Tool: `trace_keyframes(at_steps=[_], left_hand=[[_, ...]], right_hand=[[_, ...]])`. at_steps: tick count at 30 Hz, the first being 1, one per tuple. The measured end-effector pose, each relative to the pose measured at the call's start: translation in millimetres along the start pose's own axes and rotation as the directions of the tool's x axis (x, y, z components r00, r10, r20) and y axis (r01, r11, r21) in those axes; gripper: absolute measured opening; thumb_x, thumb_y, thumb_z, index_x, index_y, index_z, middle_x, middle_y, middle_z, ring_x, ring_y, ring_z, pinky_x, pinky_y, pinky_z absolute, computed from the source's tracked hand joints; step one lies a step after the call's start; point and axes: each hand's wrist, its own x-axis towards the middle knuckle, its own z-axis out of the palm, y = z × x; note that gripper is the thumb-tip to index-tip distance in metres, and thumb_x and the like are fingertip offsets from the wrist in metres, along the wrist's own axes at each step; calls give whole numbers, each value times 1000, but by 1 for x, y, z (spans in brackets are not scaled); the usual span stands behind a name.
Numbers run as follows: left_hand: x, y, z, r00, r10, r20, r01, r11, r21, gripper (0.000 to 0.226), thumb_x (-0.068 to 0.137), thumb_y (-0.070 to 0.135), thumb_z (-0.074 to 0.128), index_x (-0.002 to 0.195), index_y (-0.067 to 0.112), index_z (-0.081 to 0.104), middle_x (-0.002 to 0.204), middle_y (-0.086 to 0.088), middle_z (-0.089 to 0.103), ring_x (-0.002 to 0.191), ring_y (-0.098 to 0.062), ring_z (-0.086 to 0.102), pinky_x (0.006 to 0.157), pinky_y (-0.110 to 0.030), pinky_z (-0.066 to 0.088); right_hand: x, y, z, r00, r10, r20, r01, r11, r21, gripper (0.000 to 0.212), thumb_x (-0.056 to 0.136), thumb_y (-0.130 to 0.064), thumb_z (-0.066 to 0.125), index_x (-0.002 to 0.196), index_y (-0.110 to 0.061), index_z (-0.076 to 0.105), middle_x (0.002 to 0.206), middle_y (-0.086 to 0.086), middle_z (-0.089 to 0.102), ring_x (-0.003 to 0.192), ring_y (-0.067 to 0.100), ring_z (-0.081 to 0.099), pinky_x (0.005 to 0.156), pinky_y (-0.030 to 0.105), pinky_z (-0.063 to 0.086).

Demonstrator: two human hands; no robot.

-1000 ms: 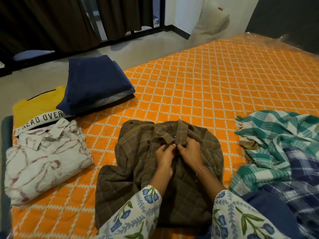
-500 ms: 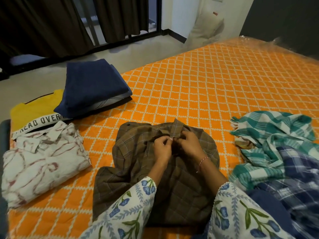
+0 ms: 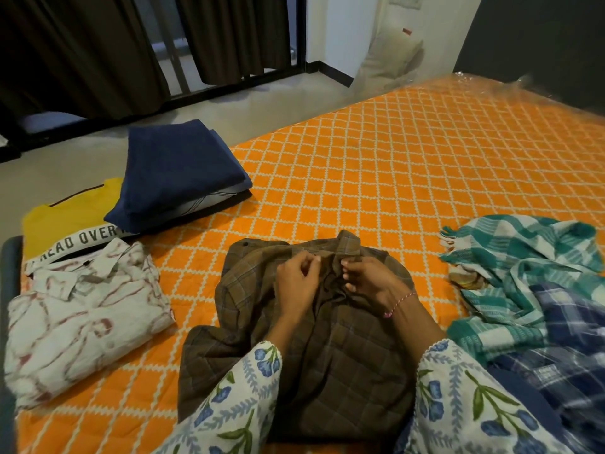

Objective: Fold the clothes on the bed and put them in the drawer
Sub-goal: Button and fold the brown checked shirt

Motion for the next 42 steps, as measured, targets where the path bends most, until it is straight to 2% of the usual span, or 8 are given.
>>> trace_keyframes(at_steps=[3, 8, 12, 21, 24, 29, 35, 42], left_hand=[[16, 1, -10, 990, 37, -136, -50, 994, -93, 31, 96, 38, 40, 94, 16, 62, 81, -1, 62, 78, -20, 60, 70, -39, 51], [64, -14, -7, 769, -47, 637, -110, 973, 205, 35, 84, 49, 59, 108, 23, 61, 108, 3, 57, 114, -23, 49, 100, -48, 32], [87, -2, -11, 839, -34, 543, -103, 970, 219, 25, 83, 27, 70, 69, 22, 50, 71, 6, 52, 87, -28, 55, 81, -40, 33], [84, 1, -2, 918, 90, 386, -364, 578, 731, 45, 85, 12, 63, 126, 16, 46, 125, -9, 45, 115, -30, 43, 88, -39, 33], [36, 14, 3, 868, 397, 299, -492, 604, 627, 22, 76, 1, 59, 96, 10, 55, 95, -10, 55, 79, -31, 57, 60, -31, 33], [-20, -5, 11, 940, -181, 290, -16, 823, 568, 17, 95, 22, 49, 103, 13, 62, 107, -9, 66, 102, -29, 61, 75, -36, 47], [-14, 0, 20, 920, -95, 381, -161, 793, 588, 22, 94, 21, 48, 109, 19, 64, 113, -6, 62, 107, -29, 58, 77, -36, 47], [1, -1, 32, 878, -340, 338, 246, 925, 290, 10, 84, 15, 64, 76, 16, 70, 86, -6, 71, 86, -22, 66, 67, -30, 50]], right_hand=[[3, -2, -2, 1000, 0, 7, 1, 997, -72, 19, 96, -5, 49, 80, -12, 56, 71, 2, 53, 62, 10, 52, 47, 19, 42], [10, -8, 6, 995, -68, -75, 47, 966, -255, 16, 97, -9, 49, 84, -15, 57, 82, 3, 61, 75, 14, 58, 60, 25, 44], [17, -12, 12, 962, -254, -98, 180, 864, -471, 5, 94, -6, 53, 95, -11, 55, 93, 6, 61, 92, 23, 61, 70, 32, 49], [17, 26, 20, 845, -529, 72, 164, 129, -978, 21, 89, -22, 63, 104, -9, 68, 107, 9, 58, 102, 27, 55, 77, 35, 47], [14, 30, 18, 834, -550, 45, 158, 158, -975, 21, 93, -16, 54, 104, -10, 70, 103, 10, 58, 101, 28, 55, 74, 37, 46], [4, 34, 10, 845, -535, -17, 175, 307, -936, 20, 94, -12, 52, 104, -10, 69, 101, 10, 64, 90, 25, 59, 70, 28, 41], [-1, 26, 1, 861, -469, -197, 130, 578, -806, 8, 87, -10, 66, 88, -3, 71, 64, 2, 62, 54, 7, 55, 54, 17, 47], [-6, 30, 4, 912, -347, -221, 159, 793, -588, 15, 91, -7, 59, 76, -7, 64, 70, 6, 60, 62, 14, 56, 59, 26, 47]])
